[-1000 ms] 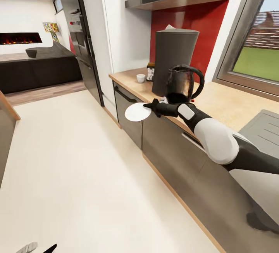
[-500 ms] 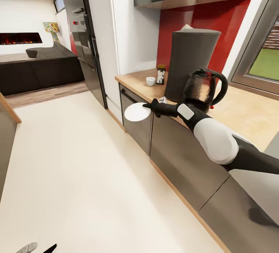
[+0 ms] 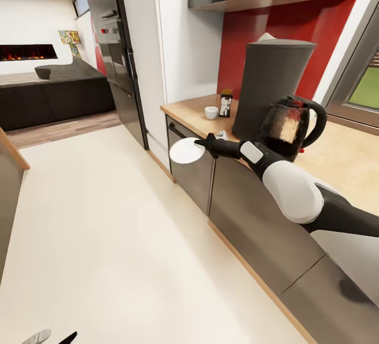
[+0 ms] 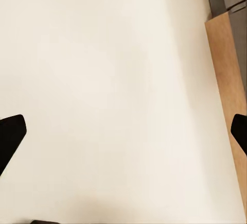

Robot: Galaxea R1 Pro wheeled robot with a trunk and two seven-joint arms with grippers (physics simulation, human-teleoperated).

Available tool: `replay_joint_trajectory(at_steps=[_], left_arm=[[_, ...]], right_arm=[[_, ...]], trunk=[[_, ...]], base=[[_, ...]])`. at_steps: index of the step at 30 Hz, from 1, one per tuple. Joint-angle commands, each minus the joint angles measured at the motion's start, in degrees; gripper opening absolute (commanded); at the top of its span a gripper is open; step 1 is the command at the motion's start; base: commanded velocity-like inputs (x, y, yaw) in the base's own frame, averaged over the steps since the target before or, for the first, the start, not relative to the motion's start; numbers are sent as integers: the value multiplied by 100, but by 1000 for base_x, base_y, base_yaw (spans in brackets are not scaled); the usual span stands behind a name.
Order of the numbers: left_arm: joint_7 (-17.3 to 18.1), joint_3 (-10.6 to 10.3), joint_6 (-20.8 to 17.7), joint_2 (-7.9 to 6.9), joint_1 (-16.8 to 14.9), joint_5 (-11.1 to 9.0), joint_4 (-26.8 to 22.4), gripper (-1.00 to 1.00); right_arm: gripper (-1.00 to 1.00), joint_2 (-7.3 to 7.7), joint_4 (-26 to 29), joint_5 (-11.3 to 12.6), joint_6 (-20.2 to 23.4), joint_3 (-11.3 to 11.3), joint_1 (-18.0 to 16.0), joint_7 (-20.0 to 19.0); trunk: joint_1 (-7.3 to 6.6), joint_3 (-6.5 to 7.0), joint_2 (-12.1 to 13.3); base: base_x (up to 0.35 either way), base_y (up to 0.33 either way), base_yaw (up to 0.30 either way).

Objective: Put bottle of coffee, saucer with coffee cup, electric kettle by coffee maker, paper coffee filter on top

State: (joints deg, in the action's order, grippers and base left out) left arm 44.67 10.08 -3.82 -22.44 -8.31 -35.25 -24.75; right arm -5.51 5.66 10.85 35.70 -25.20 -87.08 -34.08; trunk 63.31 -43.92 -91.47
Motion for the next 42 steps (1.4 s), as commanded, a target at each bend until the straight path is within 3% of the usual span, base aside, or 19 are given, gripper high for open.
replay_joint_trajectory(at_steps=[1, 11, 42], left_arm=[[25, 3, -40, 0, -4, -44, 6, 100], [25, 3, -41, -13, -4, -44, 6, 100], [25, 4, -40, -14, -4, -44, 23, 100]], right_arm=[[-100, -1, 7, 75, 48, 6, -2, 7], [-100, -16, -10, 75, 27, 6, -2, 7], [-100, -29, -30, 66, 16, 6, -2, 16]], trunk=[[2, -5, -2], [2, -5, -2], [2, -5, -2]], base=[[228, 229, 0], [238, 236, -41], [106, 109, -186]])
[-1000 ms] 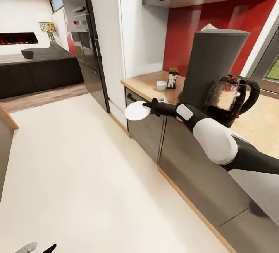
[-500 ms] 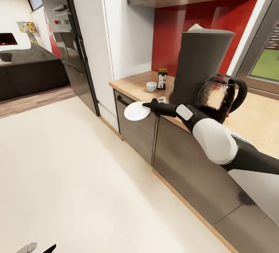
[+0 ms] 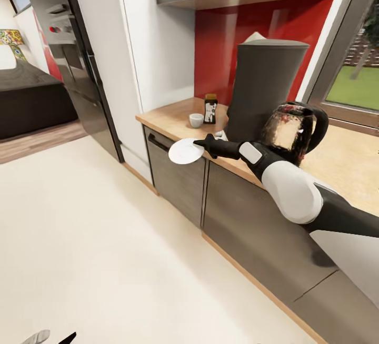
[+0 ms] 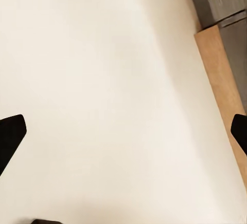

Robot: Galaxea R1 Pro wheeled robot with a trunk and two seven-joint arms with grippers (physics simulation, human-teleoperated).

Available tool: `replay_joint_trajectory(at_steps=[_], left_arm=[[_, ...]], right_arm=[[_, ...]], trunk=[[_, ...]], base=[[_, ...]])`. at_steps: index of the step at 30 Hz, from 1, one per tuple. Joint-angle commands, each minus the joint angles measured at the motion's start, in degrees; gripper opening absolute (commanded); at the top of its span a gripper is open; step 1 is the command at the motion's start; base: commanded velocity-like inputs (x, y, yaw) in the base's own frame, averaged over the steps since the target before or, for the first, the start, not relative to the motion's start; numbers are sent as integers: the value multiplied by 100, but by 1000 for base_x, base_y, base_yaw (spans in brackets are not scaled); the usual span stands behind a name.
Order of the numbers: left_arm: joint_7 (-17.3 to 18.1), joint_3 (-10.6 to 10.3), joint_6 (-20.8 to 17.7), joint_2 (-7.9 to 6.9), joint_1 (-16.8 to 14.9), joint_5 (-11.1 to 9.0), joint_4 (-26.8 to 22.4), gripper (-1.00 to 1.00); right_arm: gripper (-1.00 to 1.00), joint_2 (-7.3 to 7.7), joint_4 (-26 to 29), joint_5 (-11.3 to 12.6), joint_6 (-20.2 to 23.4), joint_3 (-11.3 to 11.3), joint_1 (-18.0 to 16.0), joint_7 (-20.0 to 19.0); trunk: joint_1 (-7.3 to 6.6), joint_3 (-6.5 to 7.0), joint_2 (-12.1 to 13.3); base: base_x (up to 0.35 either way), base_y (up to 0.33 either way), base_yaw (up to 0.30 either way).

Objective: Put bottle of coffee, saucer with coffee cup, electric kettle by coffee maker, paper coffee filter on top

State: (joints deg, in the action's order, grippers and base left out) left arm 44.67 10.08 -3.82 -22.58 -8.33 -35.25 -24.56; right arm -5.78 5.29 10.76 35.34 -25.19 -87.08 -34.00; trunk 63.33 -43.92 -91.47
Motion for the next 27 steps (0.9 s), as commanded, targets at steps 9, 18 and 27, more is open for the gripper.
replay_joint_trajectory(at_steps=[9, 18, 27], left_arm=[[25, 3, -40, -1, -2, -43, 3, 100], [24, 3, -40, -1, -2, -43, 5, 100], [20, 3, -44, -1, -2, -43, 20, 100]], right_arm=[[-100, -2, 7, 69, 52, 5, -2, 8], [-100, -2, 6, 68, 52, 5, -2, 8], [-100, -2, 4, 70, 52, 5, 0, 8]], trunk=[[1, -5, -2], [1, -5, -2], [1, -5, -2]], base=[[184, 248, -31], [202, 270, -1], [190, 261, -47]])
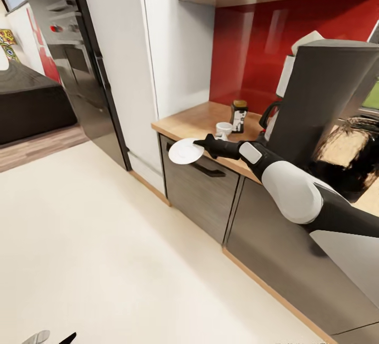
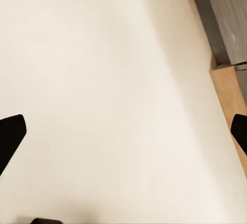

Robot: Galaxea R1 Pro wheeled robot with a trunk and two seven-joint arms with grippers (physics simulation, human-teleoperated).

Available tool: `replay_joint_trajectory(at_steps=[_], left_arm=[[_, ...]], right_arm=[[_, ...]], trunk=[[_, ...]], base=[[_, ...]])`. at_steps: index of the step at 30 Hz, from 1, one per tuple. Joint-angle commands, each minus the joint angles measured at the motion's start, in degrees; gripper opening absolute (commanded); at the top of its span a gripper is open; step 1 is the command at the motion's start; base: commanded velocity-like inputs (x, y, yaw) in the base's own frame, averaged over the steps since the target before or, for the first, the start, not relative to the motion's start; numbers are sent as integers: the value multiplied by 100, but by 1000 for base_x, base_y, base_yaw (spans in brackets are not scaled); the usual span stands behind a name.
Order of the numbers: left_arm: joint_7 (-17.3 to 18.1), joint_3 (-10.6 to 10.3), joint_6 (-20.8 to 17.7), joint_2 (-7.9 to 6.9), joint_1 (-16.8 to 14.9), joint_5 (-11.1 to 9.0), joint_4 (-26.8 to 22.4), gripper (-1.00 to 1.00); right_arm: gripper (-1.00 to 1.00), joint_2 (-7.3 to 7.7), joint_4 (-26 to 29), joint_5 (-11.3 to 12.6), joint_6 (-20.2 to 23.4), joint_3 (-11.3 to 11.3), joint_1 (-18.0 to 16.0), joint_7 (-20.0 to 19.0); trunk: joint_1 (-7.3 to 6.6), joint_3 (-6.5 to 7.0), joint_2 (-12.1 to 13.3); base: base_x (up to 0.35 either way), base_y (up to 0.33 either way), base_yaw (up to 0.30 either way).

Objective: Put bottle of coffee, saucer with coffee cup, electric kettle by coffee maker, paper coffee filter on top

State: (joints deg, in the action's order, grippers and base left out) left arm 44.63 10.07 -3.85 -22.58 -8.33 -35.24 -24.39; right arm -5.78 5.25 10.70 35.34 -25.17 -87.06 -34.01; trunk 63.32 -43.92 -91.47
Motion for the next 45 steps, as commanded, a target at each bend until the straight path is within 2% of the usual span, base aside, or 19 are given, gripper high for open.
replay_joint_trajectory(at_steps=[1, 18, 35, 45], left_arm=[[23, 5, -39, 0, -2, -44, 4, 100], [20, 13, -37, 0, -2, -44, 13, 100], [20, 10, -37, 0, -2, -44, 14, 100], [20, 13, -37, 0, -2, -44, 14, 100]], right_arm=[[-100, -2, 9, 78, 52, 3, -3, 8], [-100, -2, 7, 73, 52, 3, -4, 8], [-100, -2, 2, 73, 52, 3, 2, -1], [-100, 7, 2, 70, 61, 3, 4, -18]], trunk=[[1, -5, -2], [1, -5, -2], [1, -5, -2], [1, 15, -2]], base=[[83, 121, -218], [11, 31, -267], [108, 269, -23], [67, 41, -205]])
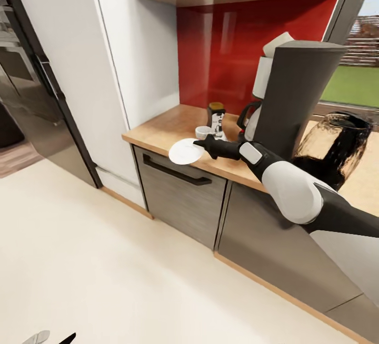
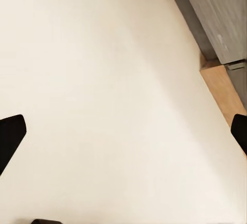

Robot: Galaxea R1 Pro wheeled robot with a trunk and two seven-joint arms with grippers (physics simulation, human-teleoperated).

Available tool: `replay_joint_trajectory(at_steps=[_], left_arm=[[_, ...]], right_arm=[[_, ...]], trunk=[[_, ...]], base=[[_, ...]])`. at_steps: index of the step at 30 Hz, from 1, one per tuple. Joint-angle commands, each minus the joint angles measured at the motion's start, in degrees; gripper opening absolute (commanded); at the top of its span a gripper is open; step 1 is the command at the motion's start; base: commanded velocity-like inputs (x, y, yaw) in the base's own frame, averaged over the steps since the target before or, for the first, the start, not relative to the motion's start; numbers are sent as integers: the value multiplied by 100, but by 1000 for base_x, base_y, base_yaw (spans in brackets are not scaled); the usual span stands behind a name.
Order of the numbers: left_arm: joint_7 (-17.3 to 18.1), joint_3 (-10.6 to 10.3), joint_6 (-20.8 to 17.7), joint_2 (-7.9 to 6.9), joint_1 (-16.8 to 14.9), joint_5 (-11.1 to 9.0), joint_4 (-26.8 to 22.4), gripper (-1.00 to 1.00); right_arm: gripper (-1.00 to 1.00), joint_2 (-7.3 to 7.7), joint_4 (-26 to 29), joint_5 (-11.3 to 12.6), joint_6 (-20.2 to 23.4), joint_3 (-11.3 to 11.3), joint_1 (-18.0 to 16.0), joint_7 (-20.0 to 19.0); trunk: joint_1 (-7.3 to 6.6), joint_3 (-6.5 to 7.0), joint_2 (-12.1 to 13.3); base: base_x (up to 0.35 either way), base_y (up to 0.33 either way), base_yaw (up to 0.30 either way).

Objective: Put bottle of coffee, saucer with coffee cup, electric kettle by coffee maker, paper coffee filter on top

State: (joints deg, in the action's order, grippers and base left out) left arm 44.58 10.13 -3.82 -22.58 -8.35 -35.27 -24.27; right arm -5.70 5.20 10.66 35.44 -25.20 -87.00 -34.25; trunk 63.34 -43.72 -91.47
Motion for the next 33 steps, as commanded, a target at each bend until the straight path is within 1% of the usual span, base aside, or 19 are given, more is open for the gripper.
replay_joint_trajectory(at_steps=[1, 7, 9, 12, 13, 25, 27, 30, 31, 33], left_arm=[[25, 5, -40, -1, 0, -41, 1, 100], [25, 0, -40, -1, 0, -41, 1, 100], [5, -2, 25, 51, 0, -41, 36, 100], [3, -2, 30, 49, 0, -41, 36, 100], [3, -2, 30, 49, 0, -41, 36, 100], [2, -2, 24, 49, 0, -41, 36, 100], [6, -2, 89, 45, 0, -34, 37, 100], [7, -2, 186, 44, 0, -33, 37, 100], [7, -2, 277, 44, 0, -32, 37, 100], [7, -2, 281, 43, 0, -32, 38, 100]], right_arm=[[-100, -2, 7, 71, 51, 7, -1, 6], [-100, -2, 7, 68, 50, 7, 0, 11], [-100, 63, 39, 94, 51, -11, 66, -28], [-100, 159, 38, 94, 51, -11, 65, -60], [-100, 166, 38, 94, 51, -11, 65, -60], [-100, 163, 37, 94, 51, -11, 51, -55], [-100, 220, 34, 142, 65, -16, -15, -91], [-100, 231, 37, 210, 68, -14, -41, -114], [-100, 233, 38, 271, 68, -14, -43, -115], [-100, 234, 36, 274, 68, -16, -44, -116]], trunk=[[0, -2, -2], [0, 1, -2], [0, 1, -2], [0, 1, -2], [0, 1, -2], [0, 1, -2], [0, 1, -2], [0, 1, -2], [0, 1, -2], [0, 1, -2]], base=[[3, 9, -209], [1, 188, -56], [0, 0, 0], [0, 0, 0], [0, 0, 0], [0, 0, 0], [0, 0, 0], [0, 0, 0], [0, 0, 0], [0, 0, 0]])
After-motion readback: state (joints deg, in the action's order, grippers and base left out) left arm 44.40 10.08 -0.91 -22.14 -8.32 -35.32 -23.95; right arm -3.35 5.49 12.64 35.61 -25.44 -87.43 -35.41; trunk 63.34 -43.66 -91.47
